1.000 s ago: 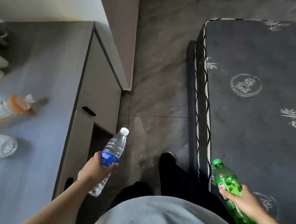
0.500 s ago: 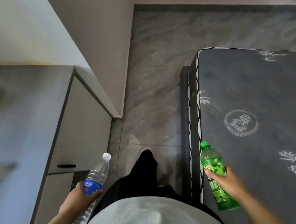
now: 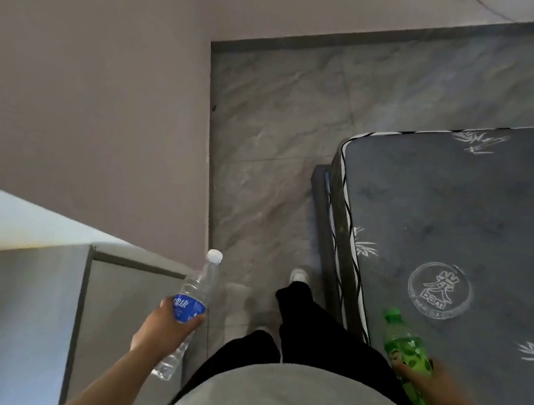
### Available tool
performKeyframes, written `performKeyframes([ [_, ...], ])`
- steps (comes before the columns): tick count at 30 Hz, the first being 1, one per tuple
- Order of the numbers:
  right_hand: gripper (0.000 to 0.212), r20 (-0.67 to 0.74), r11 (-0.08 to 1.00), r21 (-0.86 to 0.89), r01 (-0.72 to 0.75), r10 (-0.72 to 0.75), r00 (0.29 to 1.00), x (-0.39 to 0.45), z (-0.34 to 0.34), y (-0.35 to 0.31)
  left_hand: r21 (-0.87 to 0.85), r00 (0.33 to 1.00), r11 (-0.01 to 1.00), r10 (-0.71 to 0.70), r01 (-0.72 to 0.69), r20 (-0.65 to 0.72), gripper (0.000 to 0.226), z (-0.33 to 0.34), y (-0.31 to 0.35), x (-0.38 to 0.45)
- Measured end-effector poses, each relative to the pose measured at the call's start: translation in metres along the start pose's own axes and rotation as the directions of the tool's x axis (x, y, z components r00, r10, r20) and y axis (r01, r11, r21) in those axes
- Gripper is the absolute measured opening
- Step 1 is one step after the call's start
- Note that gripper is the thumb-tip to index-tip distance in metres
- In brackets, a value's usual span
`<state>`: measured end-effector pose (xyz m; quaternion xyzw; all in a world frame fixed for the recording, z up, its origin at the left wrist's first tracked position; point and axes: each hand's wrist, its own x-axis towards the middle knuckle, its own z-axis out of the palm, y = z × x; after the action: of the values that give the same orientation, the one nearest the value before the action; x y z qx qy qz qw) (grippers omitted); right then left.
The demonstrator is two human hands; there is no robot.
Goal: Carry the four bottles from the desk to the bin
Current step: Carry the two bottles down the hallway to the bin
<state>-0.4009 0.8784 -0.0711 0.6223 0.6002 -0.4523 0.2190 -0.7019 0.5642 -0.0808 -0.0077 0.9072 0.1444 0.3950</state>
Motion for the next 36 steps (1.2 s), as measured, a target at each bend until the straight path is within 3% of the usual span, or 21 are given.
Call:
performKeyframes([
  [3,0.027,0.001,0.999,0.04,-0.022,0.022,1.0,0.033,-0.017,-0.041,-0.025,0.999,0.999,0.025,-0.025,-0.02,0.079,-0.02,0.047,0.039],
  [9,0.059,-0.031,0.997,-0.044,0.062,-0.064,0.997,0.095,-0.066,-0.158,-0.121,0.998,0.992,-0.036,0.03,-0.055,0.078,-0.044,0.109,0.093],
  [14,0.027,-0.015,0.986,-0.025,0.165,-0.166,0.986,0.13,-0.095,-0.269,-0.153,0.987,0.978,-0.151,0.141,-0.056,0.075,-0.071,0.132,0.131],
  [18,0.033,0.012,0.985,-0.079,0.153,-0.153,0.988,0.162,-0.096,-0.336,-0.161,0.976,0.964,-0.218,0.211,-0.027,0.078,-0.099,0.154,0.178],
  [26,0.052,-0.017,0.999,-0.051,-0.016,0.015,1.0,0.198,-0.089,-0.413,-0.121,0.999,0.991,-0.051,0.052,0.014,0.072,-0.194,0.258,0.286],
  [36,0.029,-0.064,0.971,0.164,-0.173,0.186,0.98,0.245,-0.118,-0.484,0.067,0.97,0.969,0.234,-0.238,0.061,0.064,-0.274,0.453,0.411],
])
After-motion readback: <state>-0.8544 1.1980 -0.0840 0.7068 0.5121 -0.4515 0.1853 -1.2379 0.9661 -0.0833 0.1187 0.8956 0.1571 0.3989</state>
